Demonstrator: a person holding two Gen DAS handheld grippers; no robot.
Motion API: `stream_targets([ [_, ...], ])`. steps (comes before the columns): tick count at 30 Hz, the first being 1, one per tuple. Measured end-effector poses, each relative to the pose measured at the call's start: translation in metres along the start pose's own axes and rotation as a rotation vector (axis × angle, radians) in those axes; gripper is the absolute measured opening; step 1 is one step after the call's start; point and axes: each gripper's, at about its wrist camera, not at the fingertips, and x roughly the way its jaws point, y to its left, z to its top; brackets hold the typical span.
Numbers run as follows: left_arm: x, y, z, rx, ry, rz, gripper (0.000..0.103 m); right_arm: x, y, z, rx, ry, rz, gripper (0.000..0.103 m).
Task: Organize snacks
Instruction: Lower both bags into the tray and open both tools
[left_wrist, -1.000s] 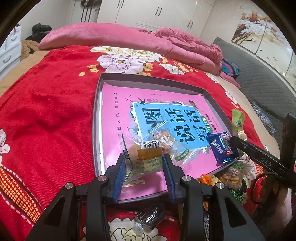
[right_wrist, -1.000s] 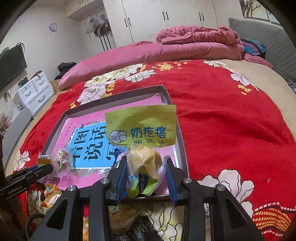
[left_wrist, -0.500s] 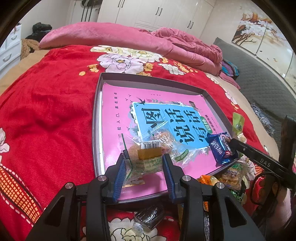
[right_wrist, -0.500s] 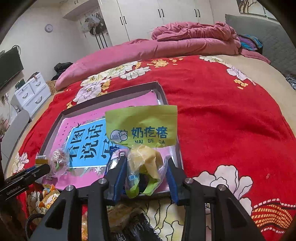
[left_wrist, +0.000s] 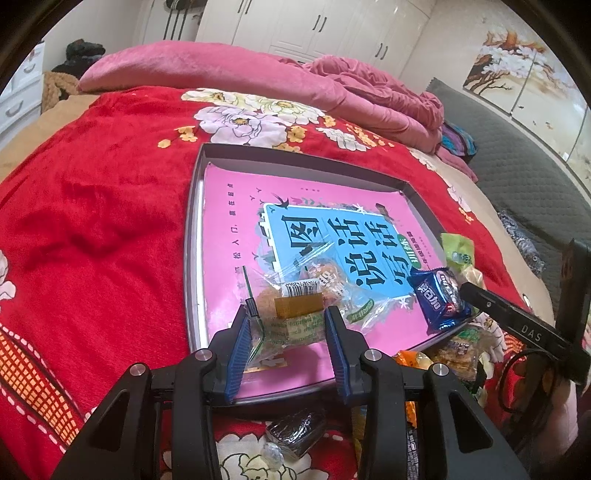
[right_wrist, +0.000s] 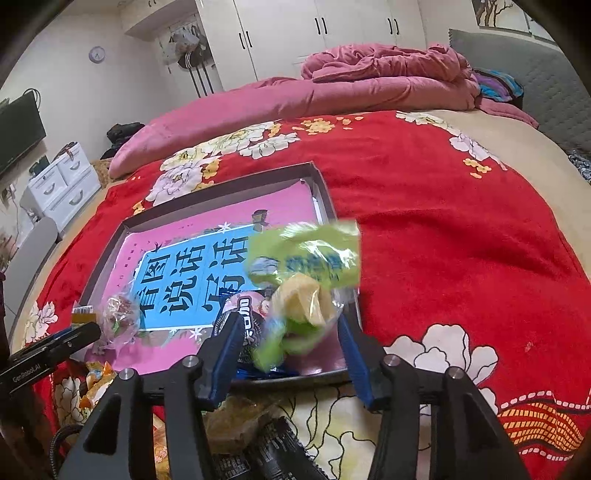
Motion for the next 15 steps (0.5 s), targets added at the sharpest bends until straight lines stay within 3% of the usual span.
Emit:
stream_targets([
  [15, -0.001, 0.0006, 0.0004, -0.012, -0.004, -0.009, 0.043, -0.0039, 0.0058, -0.003, -0.014, 0.005, 0.021, 0.056],
])
